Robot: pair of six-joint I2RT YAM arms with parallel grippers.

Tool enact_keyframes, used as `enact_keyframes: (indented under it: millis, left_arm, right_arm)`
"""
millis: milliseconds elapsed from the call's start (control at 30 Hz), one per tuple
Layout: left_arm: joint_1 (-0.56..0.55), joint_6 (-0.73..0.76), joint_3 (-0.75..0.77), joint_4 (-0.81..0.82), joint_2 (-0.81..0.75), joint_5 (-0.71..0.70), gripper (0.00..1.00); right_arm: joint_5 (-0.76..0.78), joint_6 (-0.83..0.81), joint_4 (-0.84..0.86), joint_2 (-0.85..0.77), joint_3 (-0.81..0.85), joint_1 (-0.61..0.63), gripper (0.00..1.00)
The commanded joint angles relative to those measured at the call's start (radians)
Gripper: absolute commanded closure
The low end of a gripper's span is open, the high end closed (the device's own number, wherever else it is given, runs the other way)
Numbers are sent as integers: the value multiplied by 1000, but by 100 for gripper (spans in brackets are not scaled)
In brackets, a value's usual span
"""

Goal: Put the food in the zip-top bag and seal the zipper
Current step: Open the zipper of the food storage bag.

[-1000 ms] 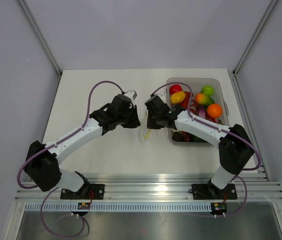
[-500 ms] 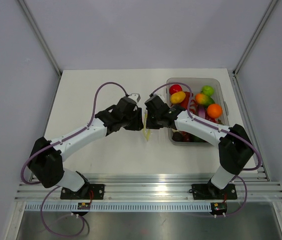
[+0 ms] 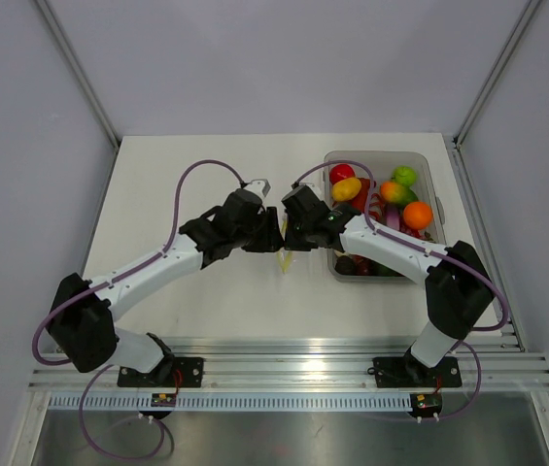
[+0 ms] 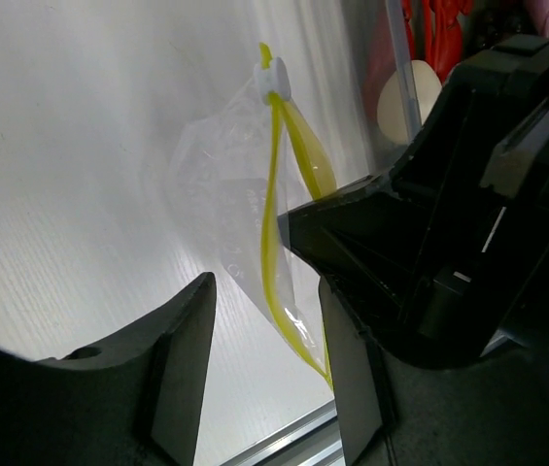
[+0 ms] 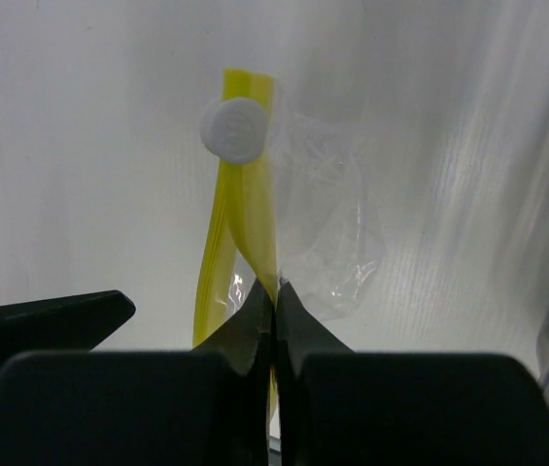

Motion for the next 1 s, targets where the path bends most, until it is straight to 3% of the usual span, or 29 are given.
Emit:
enact_keyframes:
  millis: [0, 233, 333, 367, 400, 433, 600, 767, 967]
  left_arm:
    - [-17, -16, -7, 72, 17, 9, 51]
    - [-22, -32, -19, 104, 80, 5, 66]
    - [-25, -38, -26, 118, 89, 7, 68]
    - [-25, -38, -26, 118, 95, 7, 78]
    - [-25, -36, -24, 118, 97, 9, 95]
    - [-25, -36, -23, 110, 98, 9, 100]
    - [-25, -27, 0, 61, 55, -20, 100]
    - [-25, -27, 96, -105, 60, -50, 100]
    - [-25, -70, 109, -73, 23, -2, 100]
  right_arm:
    - [-11, 13, 29, -46, 0, -4, 100]
    - [-22, 11, 33, -75, -18, -6, 100]
    - [-21, 11, 30, -81, -21, -7, 100]
    - [-21, 11, 32, -86, -24, -8, 100]
    - [-18, 11, 32, -86, -28, -9, 100]
    - [-18, 11, 30, -89, -32, -9, 100]
    - [-2, 42, 76, -117, -97, -52, 100]
    - [47, 25, 33, -86, -87, -80, 98]
    - [94, -6, 18, -43, -51, -80, 96]
